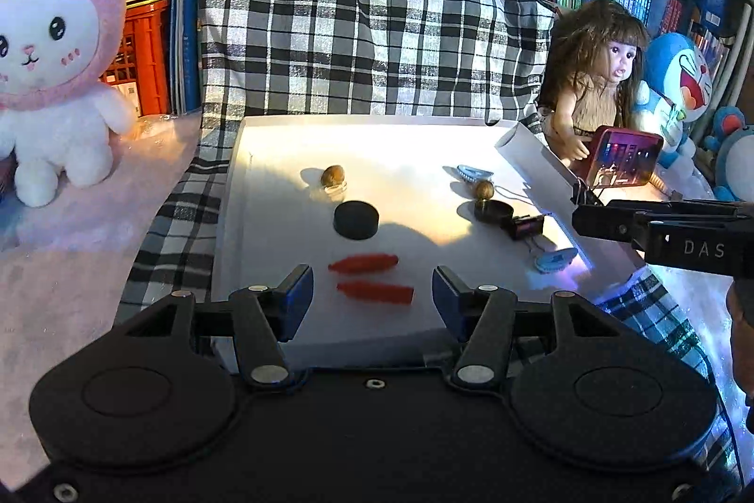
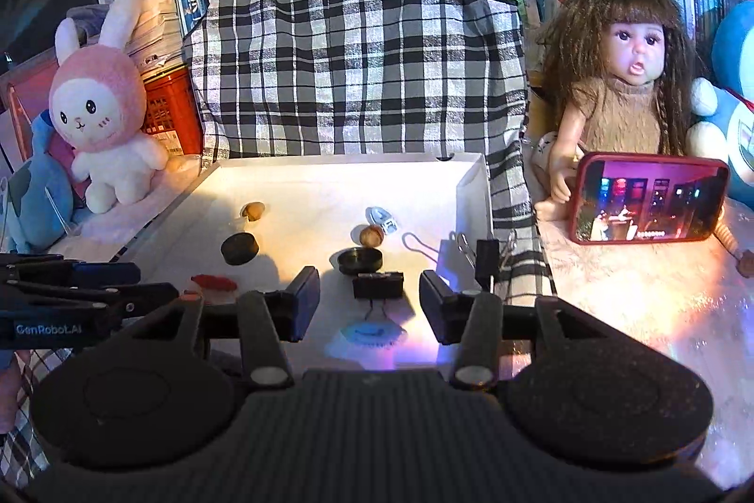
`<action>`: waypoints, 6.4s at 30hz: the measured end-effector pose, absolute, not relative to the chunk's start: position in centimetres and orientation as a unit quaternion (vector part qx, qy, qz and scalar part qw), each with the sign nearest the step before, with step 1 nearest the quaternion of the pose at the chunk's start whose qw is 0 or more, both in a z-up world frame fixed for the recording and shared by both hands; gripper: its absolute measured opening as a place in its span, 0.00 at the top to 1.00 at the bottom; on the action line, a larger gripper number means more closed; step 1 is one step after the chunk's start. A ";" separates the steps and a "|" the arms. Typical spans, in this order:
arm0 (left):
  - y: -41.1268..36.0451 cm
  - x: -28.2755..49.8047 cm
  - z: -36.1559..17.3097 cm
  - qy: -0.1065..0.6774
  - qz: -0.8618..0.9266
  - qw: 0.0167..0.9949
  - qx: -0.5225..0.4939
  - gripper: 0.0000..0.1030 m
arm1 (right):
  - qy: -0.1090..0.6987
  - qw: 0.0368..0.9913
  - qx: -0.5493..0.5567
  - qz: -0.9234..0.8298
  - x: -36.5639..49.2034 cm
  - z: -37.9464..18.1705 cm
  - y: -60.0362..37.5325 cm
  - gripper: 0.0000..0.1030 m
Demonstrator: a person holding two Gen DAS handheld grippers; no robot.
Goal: Organize rigid objects
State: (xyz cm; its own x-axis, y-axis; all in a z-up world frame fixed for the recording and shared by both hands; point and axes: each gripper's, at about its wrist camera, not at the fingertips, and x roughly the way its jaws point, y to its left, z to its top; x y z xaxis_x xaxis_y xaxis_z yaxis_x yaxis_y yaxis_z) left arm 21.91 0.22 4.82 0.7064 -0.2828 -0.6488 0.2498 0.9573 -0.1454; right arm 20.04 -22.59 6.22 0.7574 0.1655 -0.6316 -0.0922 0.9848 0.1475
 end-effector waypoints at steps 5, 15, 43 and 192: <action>0.4 20.1 4.8 0.340 -0.135 0.930 -0.029 0.45 | 0.332 0.938 0.060 0.077 18.6 6.1 -22.3 0.37; -0.1 16.1 4.4 0.331 -0.114 0.937 -0.016 0.43 | 0.303 0.951 0.032 0.063 14.2 6.1 -20.4 0.30; -0.7 11.4 0.0 0.331 -0.086 0.939 0.014 0.23 | 0.348 0.937 0.020 0.017 9.3 1.0 -18.5 0.15; -0.2 12.3 -0.6 0.346 -0.048 0.937 0.018 0.00 | 0.364 0.932 0.008 -0.002 9.7 0.3 -18.1 0.00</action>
State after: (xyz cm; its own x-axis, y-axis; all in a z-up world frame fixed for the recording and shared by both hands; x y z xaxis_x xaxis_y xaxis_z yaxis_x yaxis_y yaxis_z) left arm 12.30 -0.21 -0.58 0.7562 -0.0776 -0.6497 0.1026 0.9947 0.0007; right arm 9.66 -18.12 0.34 0.7356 0.0019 -0.6775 0.0100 0.9999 0.0136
